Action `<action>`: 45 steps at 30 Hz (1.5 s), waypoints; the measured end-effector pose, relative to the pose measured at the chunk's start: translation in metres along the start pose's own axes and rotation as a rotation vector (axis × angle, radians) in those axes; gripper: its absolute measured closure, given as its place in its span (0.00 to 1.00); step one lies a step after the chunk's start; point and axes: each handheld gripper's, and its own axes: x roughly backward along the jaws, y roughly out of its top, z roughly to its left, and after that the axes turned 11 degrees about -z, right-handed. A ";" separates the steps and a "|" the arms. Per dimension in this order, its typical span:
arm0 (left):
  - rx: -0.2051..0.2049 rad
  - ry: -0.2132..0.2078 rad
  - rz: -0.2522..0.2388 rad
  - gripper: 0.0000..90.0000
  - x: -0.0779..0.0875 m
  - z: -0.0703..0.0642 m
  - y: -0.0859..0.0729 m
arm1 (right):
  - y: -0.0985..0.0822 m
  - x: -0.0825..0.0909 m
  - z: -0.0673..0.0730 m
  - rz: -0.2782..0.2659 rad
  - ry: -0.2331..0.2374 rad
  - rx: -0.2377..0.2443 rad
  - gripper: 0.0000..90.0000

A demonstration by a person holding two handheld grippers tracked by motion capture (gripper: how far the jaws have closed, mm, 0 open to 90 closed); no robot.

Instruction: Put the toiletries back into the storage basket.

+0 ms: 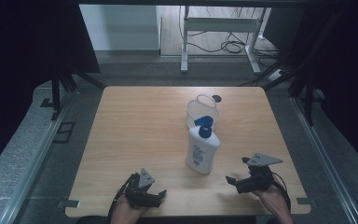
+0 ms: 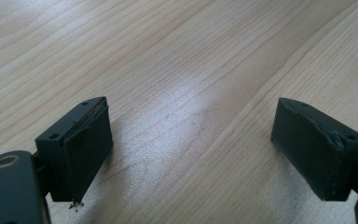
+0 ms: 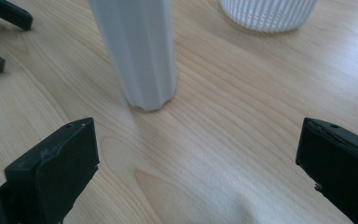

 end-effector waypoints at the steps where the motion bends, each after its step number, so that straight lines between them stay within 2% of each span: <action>1: 0.000 0.000 0.000 0.13 0.000 0.000 0.000 | 0.002 -0.001 0.000 -0.002 0.008 -0.003 0.00; 9: 0.001 0.004 0.000 0.13 0.000 0.000 0.000 | 0.012 -0.013 0.004 -0.005 0.037 -0.003 0.00; 22: 0.001 0.006 0.002 0.13 0.000 0.000 0.000 | 0.041 -0.024 0.014 -0.031 0.096 -0.010 0.00; 29: 0.007 0.007 -0.001 0.13 0.000 -0.001 0.000 | 0.053 -0.033 0.019 -0.023 0.112 0.016 0.00; 36: 0.005 0.007 -0.001 0.13 0.000 -0.001 0.000 | 0.065 -0.039 0.018 -0.045 0.129 0.008 0.00; 45: 0.002 0.007 0.001 0.13 0.000 -0.001 0.000 | 0.077 -0.048 0.019 -0.040 0.138 0.025 0.01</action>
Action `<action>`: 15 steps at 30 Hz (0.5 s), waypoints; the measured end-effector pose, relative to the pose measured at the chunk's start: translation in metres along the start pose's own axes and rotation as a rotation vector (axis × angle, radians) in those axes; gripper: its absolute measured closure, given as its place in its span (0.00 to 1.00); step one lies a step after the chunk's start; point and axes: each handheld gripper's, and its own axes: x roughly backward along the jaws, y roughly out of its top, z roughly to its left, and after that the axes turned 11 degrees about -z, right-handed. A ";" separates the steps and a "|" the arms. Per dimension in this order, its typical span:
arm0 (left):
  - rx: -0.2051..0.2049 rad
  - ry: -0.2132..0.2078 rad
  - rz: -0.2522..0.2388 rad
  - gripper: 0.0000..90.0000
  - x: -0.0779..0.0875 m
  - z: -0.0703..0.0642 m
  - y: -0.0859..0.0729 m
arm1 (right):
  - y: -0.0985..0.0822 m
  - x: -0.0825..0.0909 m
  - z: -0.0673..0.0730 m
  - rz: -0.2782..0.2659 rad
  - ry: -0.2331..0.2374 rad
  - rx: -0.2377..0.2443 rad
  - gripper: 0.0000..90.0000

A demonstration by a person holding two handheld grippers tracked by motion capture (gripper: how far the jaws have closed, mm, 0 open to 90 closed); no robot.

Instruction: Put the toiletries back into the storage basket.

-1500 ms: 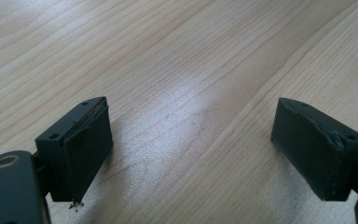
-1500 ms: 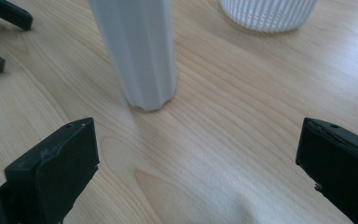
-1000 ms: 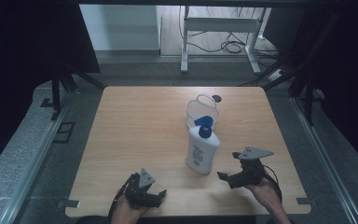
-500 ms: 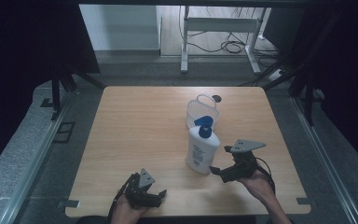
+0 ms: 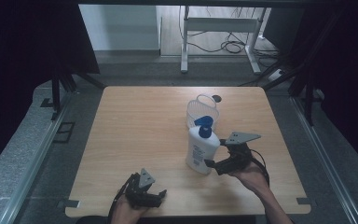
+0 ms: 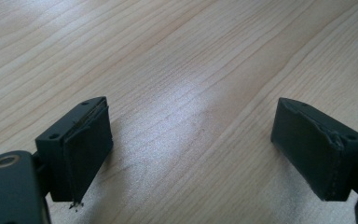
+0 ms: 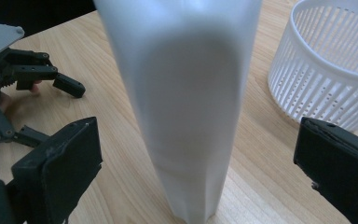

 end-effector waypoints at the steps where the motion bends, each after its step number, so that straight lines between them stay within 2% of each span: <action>1: 0.000 0.000 0.000 0.13 0.000 0.000 0.000 | 0.001 -0.001 0.000 0.003 0.002 0.001 0.01; 6: 0.002 0.002 0.000 0.13 0.000 0.000 0.000 | 0.005 -0.005 0.000 -0.009 0.015 -0.004 0.05; 15: 0.004 0.003 0.000 0.13 0.000 -0.001 0.000 | 0.013 -0.013 0.002 -0.013 0.028 0.016 0.15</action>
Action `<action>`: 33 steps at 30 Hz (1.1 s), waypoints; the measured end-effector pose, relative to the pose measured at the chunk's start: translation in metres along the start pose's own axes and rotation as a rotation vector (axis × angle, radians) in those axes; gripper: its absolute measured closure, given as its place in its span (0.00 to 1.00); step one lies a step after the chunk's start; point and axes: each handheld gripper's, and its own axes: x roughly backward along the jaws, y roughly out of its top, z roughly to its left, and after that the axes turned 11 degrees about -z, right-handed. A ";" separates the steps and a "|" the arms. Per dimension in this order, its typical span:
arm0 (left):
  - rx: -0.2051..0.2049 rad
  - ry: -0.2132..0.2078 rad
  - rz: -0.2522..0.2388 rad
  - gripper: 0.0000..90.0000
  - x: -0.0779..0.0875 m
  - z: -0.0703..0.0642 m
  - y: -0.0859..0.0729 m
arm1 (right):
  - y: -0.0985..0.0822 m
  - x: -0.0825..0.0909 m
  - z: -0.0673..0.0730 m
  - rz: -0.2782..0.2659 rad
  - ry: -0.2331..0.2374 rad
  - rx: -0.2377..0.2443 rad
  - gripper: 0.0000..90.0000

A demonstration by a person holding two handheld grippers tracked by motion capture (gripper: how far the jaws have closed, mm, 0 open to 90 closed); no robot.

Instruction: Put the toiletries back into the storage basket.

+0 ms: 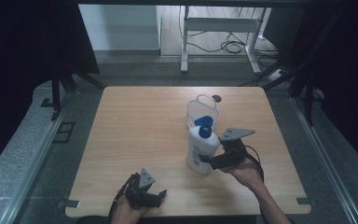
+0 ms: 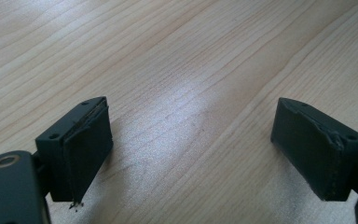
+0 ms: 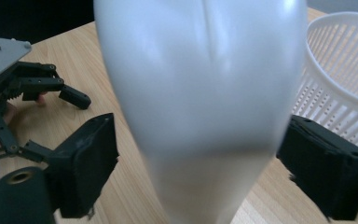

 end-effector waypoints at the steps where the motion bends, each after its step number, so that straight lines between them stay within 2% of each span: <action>1: 0.000 0.000 0.000 0.13 0.000 0.000 0.000 | 0.001 -0.001 0.000 -0.001 -0.001 0.000 0.15; 15: 0.001 0.001 -0.001 0.13 0.000 0.000 0.000 | 0.012 -0.010 0.000 0.000 0.001 0.025 0.23; 24: 0.001 0.001 0.000 0.13 0.000 0.000 0.000 | 0.015 -0.012 0.001 0.012 0.013 0.042 0.40; 27: 0.001 0.002 -0.001 0.13 0.000 -0.001 0.000 | 0.017 -0.012 0.003 0.023 0.002 0.066 0.41; 33: 0.001 0.002 0.000 0.13 0.000 -0.001 0.000 | 0.018 -0.011 0.006 0.030 -0.016 0.075 0.42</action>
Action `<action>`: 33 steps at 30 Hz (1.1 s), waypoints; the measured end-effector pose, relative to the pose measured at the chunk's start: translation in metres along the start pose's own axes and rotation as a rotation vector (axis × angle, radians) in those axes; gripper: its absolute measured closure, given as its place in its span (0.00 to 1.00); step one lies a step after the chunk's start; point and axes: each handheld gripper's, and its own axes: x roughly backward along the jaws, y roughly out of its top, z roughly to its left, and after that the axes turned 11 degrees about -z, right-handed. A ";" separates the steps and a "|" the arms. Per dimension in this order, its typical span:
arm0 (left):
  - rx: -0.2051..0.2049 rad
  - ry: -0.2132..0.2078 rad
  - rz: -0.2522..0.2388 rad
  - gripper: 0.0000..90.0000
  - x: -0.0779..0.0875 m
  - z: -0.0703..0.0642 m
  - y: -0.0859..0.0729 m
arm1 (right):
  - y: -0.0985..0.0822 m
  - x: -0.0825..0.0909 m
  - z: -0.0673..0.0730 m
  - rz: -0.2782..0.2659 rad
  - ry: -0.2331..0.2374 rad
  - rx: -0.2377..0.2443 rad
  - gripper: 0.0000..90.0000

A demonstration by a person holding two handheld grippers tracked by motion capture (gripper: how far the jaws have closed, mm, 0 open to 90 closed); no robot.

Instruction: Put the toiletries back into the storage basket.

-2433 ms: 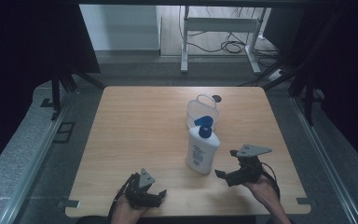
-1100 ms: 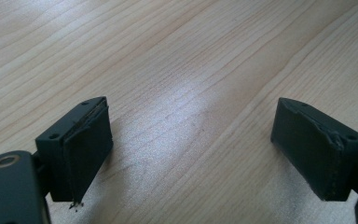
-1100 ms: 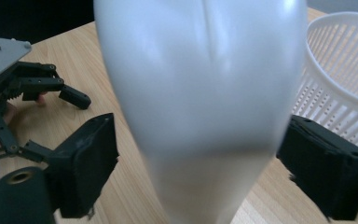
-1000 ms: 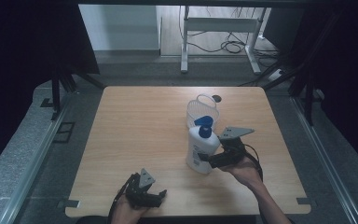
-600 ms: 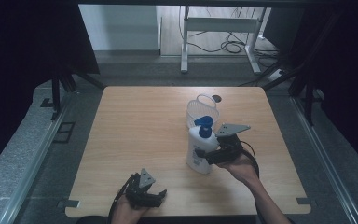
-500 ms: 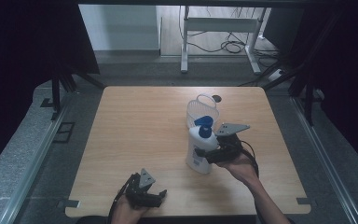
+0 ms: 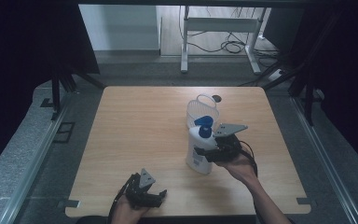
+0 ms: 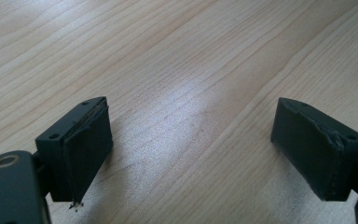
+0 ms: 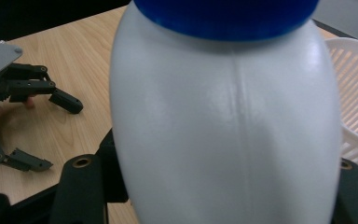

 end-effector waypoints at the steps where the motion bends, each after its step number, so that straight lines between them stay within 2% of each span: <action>1: -0.001 0.000 0.001 0.13 0.000 0.000 0.000 | 0.000 0.000 0.000 0.003 -0.001 0.000 0.42; 14: -0.002 0.000 0.001 0.13 0.000 0.000 0.000 | 0.013 0.007 -0.001 -0.003 -0.002 0.004 0.42; 33: -0.001 0.000 0.000 0.13 0.000 0.000 0.000 | 0.031 0.018 -0.017 -0.017 -0.036 -0.003 0.42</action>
